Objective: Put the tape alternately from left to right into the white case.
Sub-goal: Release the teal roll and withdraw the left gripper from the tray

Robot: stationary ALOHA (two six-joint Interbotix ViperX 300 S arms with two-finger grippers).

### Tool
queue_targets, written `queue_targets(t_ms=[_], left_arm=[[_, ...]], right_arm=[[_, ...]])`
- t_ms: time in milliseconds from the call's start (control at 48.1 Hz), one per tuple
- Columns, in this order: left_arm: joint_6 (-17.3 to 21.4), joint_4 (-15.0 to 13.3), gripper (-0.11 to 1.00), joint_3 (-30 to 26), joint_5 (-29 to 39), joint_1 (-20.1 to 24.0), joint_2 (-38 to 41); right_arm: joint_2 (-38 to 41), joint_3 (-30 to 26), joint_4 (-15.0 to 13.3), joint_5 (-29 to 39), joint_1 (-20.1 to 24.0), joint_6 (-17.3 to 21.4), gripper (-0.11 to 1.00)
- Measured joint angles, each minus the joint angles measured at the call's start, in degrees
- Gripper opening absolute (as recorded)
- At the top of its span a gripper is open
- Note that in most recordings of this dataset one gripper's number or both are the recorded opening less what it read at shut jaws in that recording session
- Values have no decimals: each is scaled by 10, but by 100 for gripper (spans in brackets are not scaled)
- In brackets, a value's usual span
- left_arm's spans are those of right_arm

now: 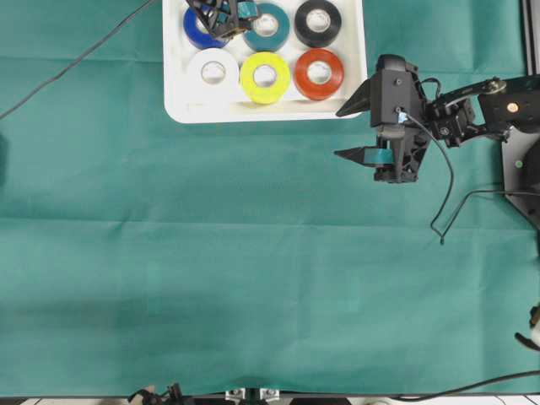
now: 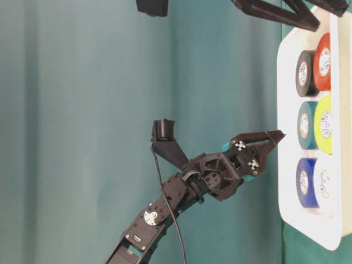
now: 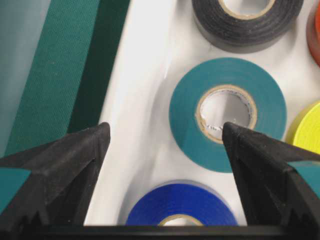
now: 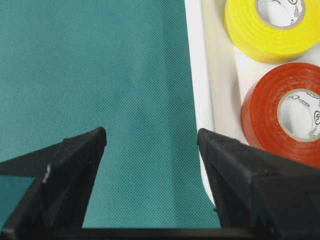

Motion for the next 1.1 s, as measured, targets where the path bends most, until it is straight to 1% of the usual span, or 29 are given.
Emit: queue_targets(t_ms=[291,520,874,1102], left_arm=[[0,-1,44,17,0,-4,-17],[0,0,44,52,-1,-23,-48],[0,-1,44,118,-2,-78,-105],[-1,-1,44,168,-8,-127,-141]], right_arm=[[0,0,0,1,-1,0,81],[0,0,0,1,0,0,81],[0,0,0,1,-1,0,81],[0,0,1,1,0,0,81]])
